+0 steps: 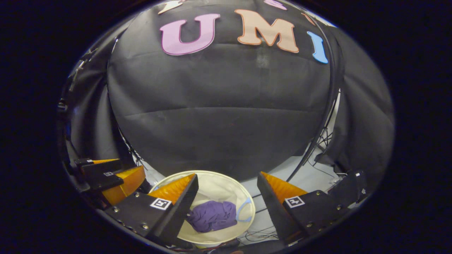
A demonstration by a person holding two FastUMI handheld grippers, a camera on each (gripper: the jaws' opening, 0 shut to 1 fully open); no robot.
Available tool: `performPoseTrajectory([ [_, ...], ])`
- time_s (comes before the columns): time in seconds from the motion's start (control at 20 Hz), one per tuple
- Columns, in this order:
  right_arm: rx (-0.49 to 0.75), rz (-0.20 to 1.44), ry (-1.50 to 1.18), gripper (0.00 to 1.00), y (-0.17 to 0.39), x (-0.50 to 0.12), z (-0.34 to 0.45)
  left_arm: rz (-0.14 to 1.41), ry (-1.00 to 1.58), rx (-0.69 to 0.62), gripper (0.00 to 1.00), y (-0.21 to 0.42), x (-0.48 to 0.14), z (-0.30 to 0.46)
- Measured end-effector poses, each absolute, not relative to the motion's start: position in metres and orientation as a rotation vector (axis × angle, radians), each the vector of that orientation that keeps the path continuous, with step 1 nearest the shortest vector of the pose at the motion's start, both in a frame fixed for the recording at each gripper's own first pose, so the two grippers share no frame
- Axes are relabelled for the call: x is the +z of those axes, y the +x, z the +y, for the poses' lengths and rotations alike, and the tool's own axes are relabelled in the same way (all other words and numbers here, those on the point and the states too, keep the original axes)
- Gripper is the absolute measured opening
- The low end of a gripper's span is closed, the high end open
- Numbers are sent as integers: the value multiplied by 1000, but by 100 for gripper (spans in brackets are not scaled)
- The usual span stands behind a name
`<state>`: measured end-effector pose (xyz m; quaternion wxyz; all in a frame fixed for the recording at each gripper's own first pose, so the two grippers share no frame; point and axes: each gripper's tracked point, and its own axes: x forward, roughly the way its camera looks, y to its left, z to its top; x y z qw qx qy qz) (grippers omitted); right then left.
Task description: Grasp the clothes on the hanger with both hands and then place them into the laundry hamper below.
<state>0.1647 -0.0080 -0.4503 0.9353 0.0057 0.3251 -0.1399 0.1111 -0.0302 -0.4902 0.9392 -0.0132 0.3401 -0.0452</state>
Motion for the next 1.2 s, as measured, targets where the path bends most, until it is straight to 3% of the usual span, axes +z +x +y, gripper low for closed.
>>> performPoseTrajectory([
  [0.75,-211,475,-18,100,205,-326,26,437,32,-50,96,137,-343,-1],
  [0.8,-205,460,-19,96,208,-316,28,419,44,-34,96,139,-336,4],
  [1.0,-196,396,-19,100,212,-287,30,327,106,0,95,144,-297,11],
  [1.2,-201,336,-12,100,214,-253,30,316,9,-44,95,138,-273,-1],
])
